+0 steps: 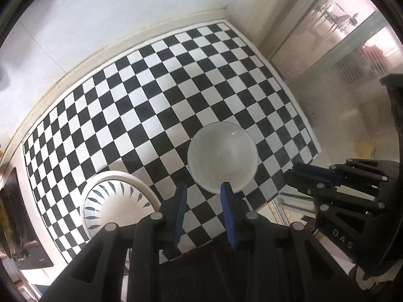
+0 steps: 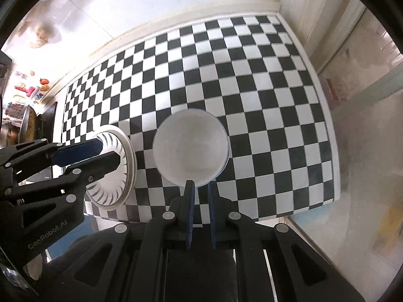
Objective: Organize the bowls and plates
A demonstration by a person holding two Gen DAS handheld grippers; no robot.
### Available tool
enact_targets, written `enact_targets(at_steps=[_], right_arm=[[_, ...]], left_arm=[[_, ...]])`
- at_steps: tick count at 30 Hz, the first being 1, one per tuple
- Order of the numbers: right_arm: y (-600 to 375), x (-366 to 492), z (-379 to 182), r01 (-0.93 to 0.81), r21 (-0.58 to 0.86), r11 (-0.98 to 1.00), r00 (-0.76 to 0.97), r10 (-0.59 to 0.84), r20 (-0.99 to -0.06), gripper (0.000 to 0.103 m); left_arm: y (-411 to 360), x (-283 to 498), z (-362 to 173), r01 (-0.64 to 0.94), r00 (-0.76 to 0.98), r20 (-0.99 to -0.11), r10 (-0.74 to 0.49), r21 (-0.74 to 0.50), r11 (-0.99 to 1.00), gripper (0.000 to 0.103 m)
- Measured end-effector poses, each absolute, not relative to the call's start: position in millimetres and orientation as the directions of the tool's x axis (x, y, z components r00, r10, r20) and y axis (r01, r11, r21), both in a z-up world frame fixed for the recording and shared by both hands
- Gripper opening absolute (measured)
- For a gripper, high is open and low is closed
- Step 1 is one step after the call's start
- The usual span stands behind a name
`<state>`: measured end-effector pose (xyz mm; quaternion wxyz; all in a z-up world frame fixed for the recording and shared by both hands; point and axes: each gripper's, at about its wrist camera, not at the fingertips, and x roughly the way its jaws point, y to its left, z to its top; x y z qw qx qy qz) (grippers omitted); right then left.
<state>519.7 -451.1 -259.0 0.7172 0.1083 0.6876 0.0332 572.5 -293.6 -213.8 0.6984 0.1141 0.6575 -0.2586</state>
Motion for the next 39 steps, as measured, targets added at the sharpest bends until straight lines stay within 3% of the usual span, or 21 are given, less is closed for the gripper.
enact_targets(at_steps=[16, 22, 28, 30, 32, 33, 34, 39], right_arm=[[-456.9, 497.3, -192.8, 0.102, 0.206, 0.973, 0.144, 0.191, -0.971, 0.012], [-459.1, 496.3, -193.6, 0.113, 0.211, 0.971, 0.139, 0.195, -0.971, 0.012], [-474.9, 504.2, -229.1, 0.188, 0.292, 0.938, 0.078, 0.282, -0.956, 0.014], [-482.6, 507.2, -244.5, 0.22, 0.308, 0.926, 0.067, 0.301, -0.951, 0.025], [-489.2, 509.7, -258.8, 0.246, 0.332, 0.911, 0.061, 0.327, -0.943, 0.067], [-494.1, 511.9, -269.4, 0.264, 0.349, 0.899, 0.06, 0.345, -0.937, 0.074], [-497.4, 513.3, -276.8, 0.276, 0.357, 0.892, 0.06, 0.354, -0.933, 0.079], [-513.7, 522.2, -329.0, 0.351, 0.361, 0.864, 0.019, 0.379, -0.925, 0.079]], left_arm=[[-278.9, 551.2, -167.4, 0.539, 0.054, -0.966, -0.254, -0.186, 0.821, 0.025], [-281.3, 548.2, -164.4, 0.551, 0.068, -0.963, -0.261, -0.182, 0.815, 0.026], [-280.8, 564.7, -197.2, 0.497, -0.008, -0.957, -0.291, -0.257, 0.829, 0.027], [-279.6, 574.0, -217.6, 0.458, -0.053, -0.954, -0.294, -0.285, 0.842, 0.027], [-278.3, 582.0, -238.5, 0.417, -0.104, -0.947, -0.304, -0.319, 0.851, 0.027], [-277.4, 586.4, -250.6, 0.393, -0.127, -0.945, -0.302, -0.328, 0.859, 0.027], [-276.8, 590.2, -262.0, 0.374, -0.15, -0.941, -0.303, -0.338, 0.864, 0.027], [-274.6, 609.5, -309.8, 0.278, -0.213, -0.928, -0.307, -0.358, 0.891, 0.027]])
